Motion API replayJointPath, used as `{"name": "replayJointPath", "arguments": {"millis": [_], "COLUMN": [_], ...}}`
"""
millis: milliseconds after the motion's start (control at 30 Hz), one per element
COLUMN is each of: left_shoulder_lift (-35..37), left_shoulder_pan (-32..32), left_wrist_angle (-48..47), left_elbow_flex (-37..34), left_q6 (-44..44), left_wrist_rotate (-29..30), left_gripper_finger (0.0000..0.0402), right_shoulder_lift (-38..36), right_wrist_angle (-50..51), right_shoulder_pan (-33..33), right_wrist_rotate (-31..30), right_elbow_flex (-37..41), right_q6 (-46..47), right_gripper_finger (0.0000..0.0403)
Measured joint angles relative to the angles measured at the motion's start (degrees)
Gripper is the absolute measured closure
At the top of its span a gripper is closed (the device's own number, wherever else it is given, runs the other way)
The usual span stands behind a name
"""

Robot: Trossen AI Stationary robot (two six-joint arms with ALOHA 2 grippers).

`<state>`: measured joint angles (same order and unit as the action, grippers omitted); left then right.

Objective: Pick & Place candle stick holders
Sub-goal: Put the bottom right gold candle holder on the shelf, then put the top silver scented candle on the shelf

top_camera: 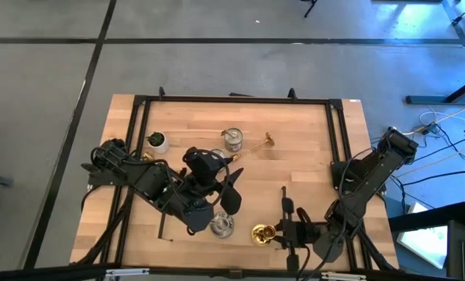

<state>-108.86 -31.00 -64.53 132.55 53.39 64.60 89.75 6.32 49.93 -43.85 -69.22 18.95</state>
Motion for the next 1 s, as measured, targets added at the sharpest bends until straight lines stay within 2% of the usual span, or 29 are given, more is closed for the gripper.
{"name": "replayJointPath", "arguments": {"millis": [467, 1000], "left_shoulder_lift": [0.0, 0.0], "left_shoulder_pan": [0.0, 0.0], "left_wrist_angle": [0.0, -0.2], "left_elbow_flex": [0.0, 0.0], "left_q6": [-0.2, 0.3], "left_wrist_rotate": [0.0, 0.0], "left_gripper_finger": [0.0217, 0.0217], "right_shoulder_lift": [0.3, 0.2], "right_wrist_angle": [-3.9, -4.0], "right_shoulder_pan": [0.0, 0.1], "right_wrist_rotate": [-0.3, -1.9], "right_elbow_flex": [3.2, 3.2], "right_q6": [1.6, 2.4], "right_gripper_finger": [0.0378, 0.0294]}}
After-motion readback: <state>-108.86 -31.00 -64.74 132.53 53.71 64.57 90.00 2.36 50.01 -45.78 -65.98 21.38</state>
